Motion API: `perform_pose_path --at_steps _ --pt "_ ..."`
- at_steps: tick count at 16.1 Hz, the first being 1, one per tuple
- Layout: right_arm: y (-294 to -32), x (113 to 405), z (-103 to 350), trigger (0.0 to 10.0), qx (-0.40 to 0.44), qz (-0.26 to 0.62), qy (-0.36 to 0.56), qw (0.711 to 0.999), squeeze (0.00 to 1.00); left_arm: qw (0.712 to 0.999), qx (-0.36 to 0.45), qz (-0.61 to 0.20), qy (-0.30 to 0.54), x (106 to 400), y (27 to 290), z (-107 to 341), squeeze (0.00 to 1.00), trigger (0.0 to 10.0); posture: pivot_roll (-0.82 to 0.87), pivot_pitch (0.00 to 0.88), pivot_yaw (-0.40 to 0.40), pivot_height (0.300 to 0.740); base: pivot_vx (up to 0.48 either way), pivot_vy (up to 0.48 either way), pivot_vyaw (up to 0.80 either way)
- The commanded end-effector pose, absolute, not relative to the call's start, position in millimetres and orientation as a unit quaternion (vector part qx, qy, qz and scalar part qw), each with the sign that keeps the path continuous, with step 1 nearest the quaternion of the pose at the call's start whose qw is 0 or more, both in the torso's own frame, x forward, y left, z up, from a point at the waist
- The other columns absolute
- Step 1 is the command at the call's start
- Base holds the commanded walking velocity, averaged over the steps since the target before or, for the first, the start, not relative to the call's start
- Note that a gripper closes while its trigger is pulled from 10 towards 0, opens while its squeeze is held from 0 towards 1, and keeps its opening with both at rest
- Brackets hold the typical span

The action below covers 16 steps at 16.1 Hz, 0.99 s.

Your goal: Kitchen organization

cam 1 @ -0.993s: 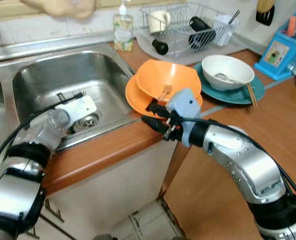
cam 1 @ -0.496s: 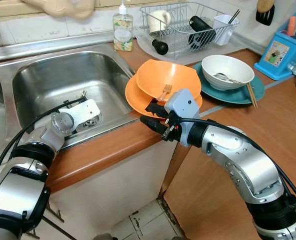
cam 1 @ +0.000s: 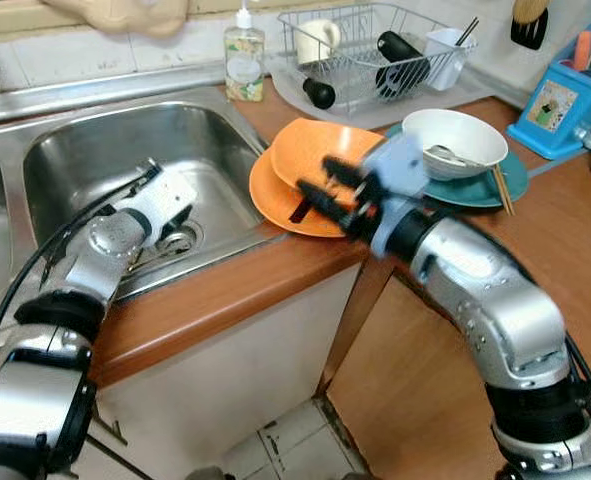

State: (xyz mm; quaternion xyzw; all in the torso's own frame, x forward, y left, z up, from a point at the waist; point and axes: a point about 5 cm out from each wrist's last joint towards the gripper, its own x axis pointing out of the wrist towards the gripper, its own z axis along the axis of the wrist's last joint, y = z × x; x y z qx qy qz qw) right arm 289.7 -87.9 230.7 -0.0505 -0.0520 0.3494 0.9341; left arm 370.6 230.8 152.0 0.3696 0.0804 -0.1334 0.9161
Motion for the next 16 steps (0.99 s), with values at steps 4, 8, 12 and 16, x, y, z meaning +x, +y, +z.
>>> perform_pose_path --at_steps 4,8,12,16 --pt "-113 302 244 10.0 -0.044 0.277 -0.071 0.957 1.00 0.951 0.267 -0.153 -0.045 362 216 189 0.00 10.0 -0.13 0.000 -0.037 0.740 0.000 0.000 0.00" --pt "-126 306 242 10.0 -0.013 0.244 -0.062 0.968 1.00 0.948 0.204 -0.223 -0.105 332 187 201 0.00 10.0 -0.12 0.000 -0.038 0.740 0.000 0.000 0.00" --pt "-115 302 233 10.0 -0.033 0.276 -0.041 0.960 1.00 0.953 0.132 -0.234 -0.141 317 171 207 0.00 10.0 -0.12 0.000 -0.034 0.740 0.000 0.000 0.00" --pt "-93 299 214 10.0 -0.058 0.316 0.002 0.947 1.00 0.933 0.123 -0.332 -0.056 284 158 184 0.00 10.0 -0.11 0.000 -0.037 0.740 0.000 0.000 0.00"
